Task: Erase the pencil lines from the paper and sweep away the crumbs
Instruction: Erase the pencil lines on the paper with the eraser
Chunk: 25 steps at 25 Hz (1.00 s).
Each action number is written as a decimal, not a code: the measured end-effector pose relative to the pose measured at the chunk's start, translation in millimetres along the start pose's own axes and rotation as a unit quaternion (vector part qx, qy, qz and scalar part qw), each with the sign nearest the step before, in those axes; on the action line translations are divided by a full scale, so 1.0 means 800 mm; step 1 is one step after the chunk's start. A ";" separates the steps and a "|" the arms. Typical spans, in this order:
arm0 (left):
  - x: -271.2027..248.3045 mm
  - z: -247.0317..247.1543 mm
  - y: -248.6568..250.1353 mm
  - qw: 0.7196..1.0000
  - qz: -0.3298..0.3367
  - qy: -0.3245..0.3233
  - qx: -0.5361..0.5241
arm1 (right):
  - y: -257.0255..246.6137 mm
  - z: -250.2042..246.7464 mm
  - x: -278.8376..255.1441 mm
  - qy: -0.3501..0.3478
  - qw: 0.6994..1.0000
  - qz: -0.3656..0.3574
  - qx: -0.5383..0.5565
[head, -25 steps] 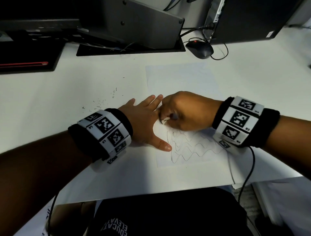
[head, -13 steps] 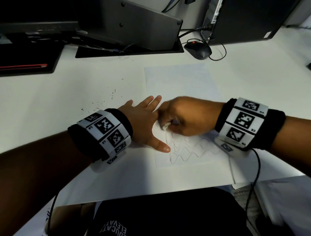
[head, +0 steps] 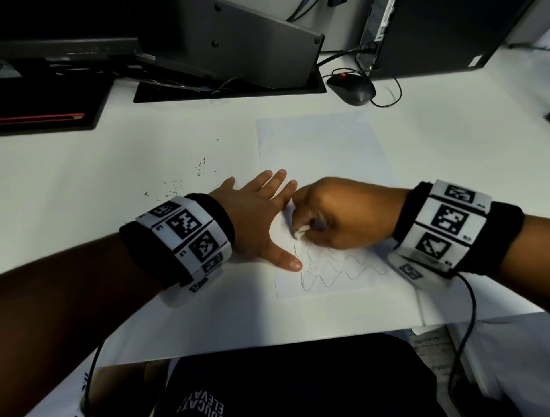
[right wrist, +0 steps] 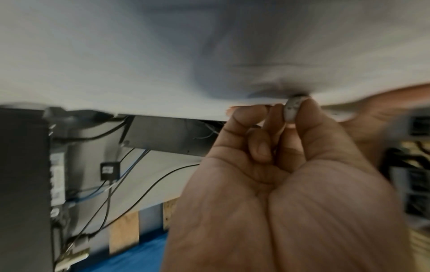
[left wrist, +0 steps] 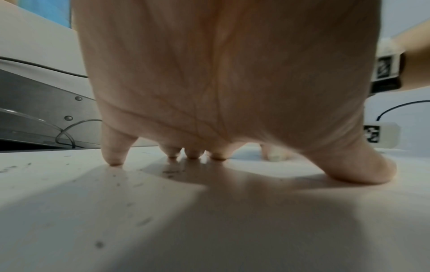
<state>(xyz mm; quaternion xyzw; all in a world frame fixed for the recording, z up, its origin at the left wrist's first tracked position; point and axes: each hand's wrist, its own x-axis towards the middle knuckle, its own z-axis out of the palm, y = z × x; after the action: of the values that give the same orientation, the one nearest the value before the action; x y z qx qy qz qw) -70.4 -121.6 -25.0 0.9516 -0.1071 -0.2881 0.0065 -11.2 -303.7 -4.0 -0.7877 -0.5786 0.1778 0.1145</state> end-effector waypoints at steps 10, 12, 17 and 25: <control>0.001 -0.001 0.001 1.000 -0.003 -0.005 0.013 | 0.010 -0.011 -0.001 0.036 0.998 0.057 -0.014; 0.002 0.000 0.000 1.000 0.000 -0.002 0.016 | 0.005 -0.008 -0.004 0.000 0.999 0.037 0.001; 0.002 0.000 0.000 1.000 0.001 0.001 0.017 | 0.011 -0.014 -0.001 0.030 0.997 0.066 -0.025; 0.004 -0.012 0.010 0.999 0.002 0.010 0.054 | 0.029 -0.008 -0.003 0.064 0.994 0.083 0.039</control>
<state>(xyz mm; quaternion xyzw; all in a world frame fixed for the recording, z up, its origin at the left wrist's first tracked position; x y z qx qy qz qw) -64.5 -130.3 -18.1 0.9531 -0.1239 -0.2728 -0.0431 10.9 -313.2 -6.5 -0.8378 -0.4950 0.1590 0.1668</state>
